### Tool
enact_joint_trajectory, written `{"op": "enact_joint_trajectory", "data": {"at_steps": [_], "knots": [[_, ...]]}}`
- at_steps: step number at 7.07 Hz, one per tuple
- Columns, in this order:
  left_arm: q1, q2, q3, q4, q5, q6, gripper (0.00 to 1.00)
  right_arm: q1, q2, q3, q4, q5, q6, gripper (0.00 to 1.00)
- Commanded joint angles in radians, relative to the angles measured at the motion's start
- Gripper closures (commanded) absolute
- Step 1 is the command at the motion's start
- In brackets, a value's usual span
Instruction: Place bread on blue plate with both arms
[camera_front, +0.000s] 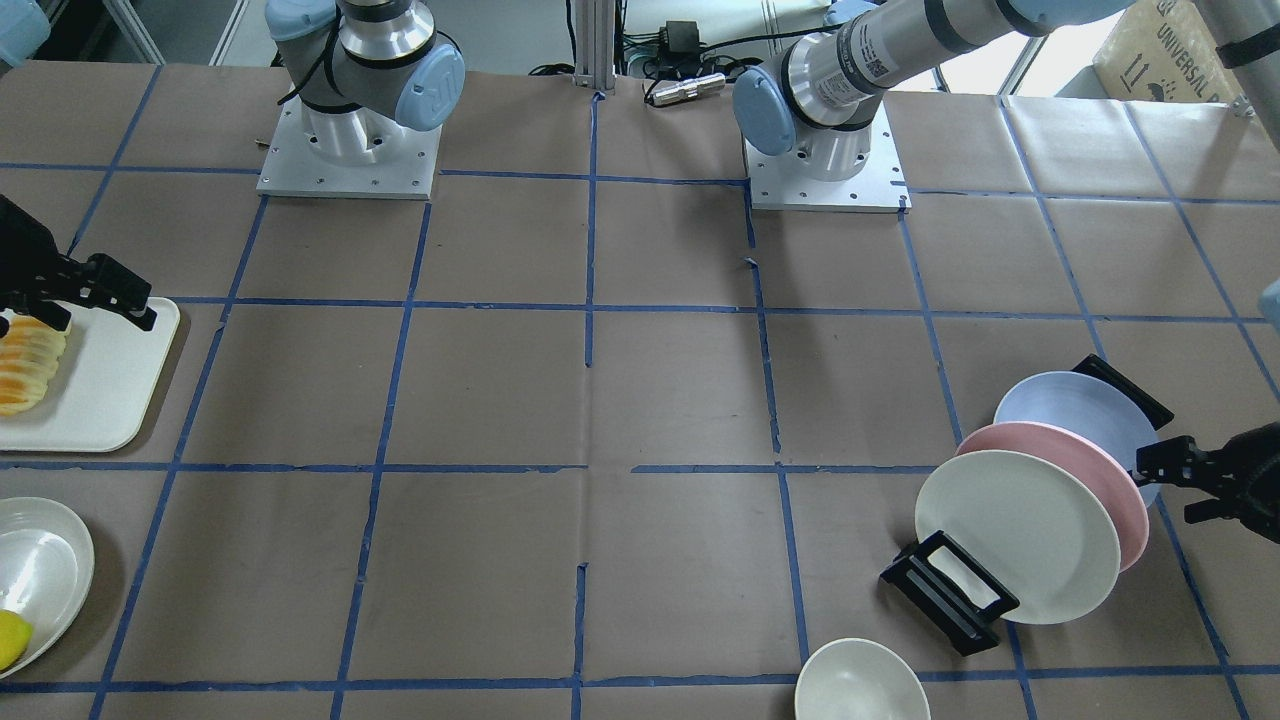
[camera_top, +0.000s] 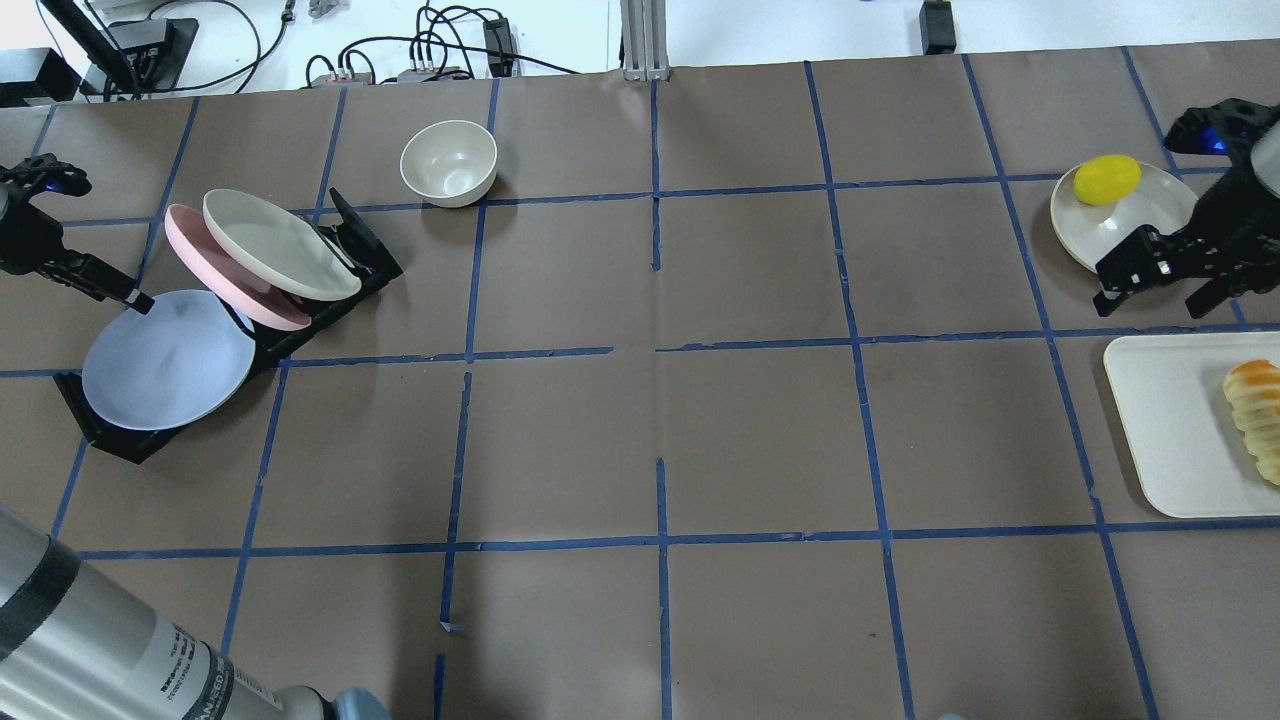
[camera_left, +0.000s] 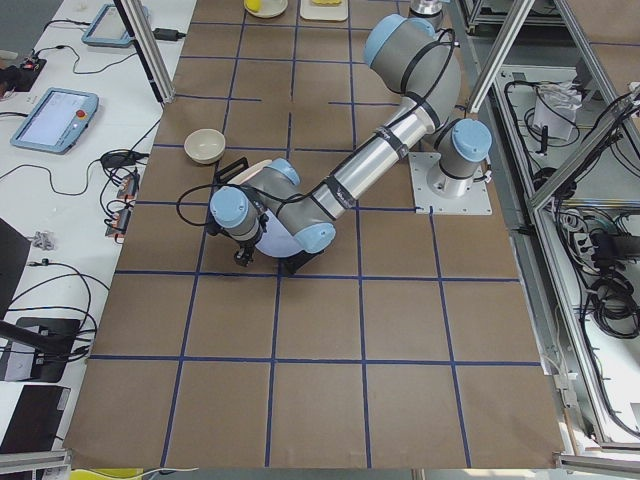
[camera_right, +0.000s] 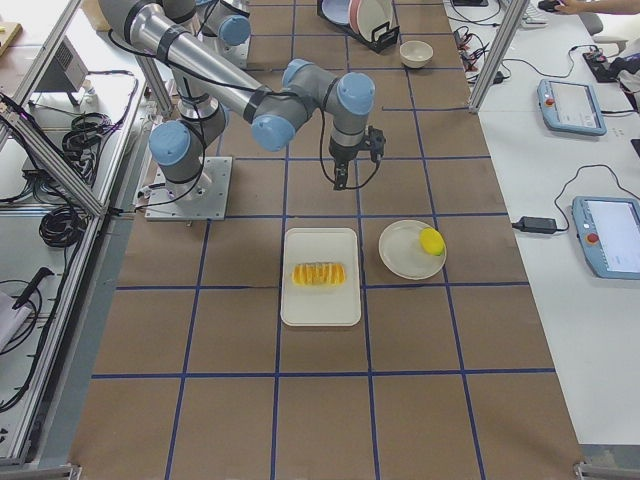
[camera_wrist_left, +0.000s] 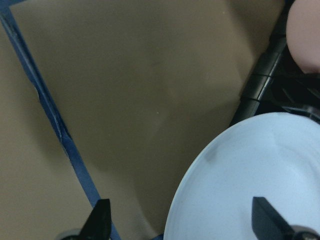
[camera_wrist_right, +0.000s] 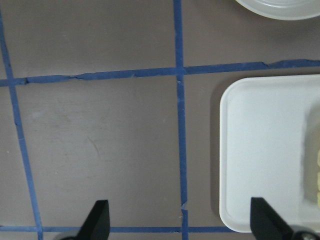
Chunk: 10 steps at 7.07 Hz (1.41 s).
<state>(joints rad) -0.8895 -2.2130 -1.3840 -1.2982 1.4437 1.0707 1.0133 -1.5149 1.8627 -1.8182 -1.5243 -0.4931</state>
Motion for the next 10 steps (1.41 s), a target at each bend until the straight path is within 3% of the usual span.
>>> {"op": "enact_joint_trajectory", "data": {"at_steps": [1, 2, 3, 5, 6, 7, 9, 10], "knots": [[-0.002, -0.010, -0.012, -0.001, 0.000, 0.000, 0.00, -0.135, 0.005, 0.013, -0.042, -0.077, -0.025, 0.00], [0.000, -0.010, -0.013, -0.001, 0.000, 0.000, 0.00, -0.154, 0.040, 0.018, -0.132, -0.097, -0.144, 0.00], [0.001, -0.010, -0.013, 0.000, -0.003, 0.005, 0.08, -0.179, 0.135, 0.024, -0.204, -0.099, -0.210, 0.00], [0.006, -0.010, -0.016, -0.001, 0.000, 0.002, 0.67, -0.255, 0.254, -0.006, -0.284, -0.077, -0.258, 0.01], [0.006, -0.010, -0.012, -0.001, 0.003, -0.008, 0.91, -0.259, 0.287, -0.026, -0.294, -0.077, -0.260, 0.01], [0.006, -0.008, 0.005, -0.001, 0.012, -0.009, 0.97, -0.272, 0.315, -0.033, -0.302, -0.079, -0.262, 0.01], [0.004, 0.021, 0.006, -0.016, 0.017, -0.009, 0.98, -0.286, 0.358, -0.036, -0.305, -0.079, -0.262, 0.01], [0.004, 0.045, 0.007, -0.026, 0.018, -0.009, 0.98, -0.286, 0.378, -0.037, -0.309, -0.079, -0.262, 0.08]]}}
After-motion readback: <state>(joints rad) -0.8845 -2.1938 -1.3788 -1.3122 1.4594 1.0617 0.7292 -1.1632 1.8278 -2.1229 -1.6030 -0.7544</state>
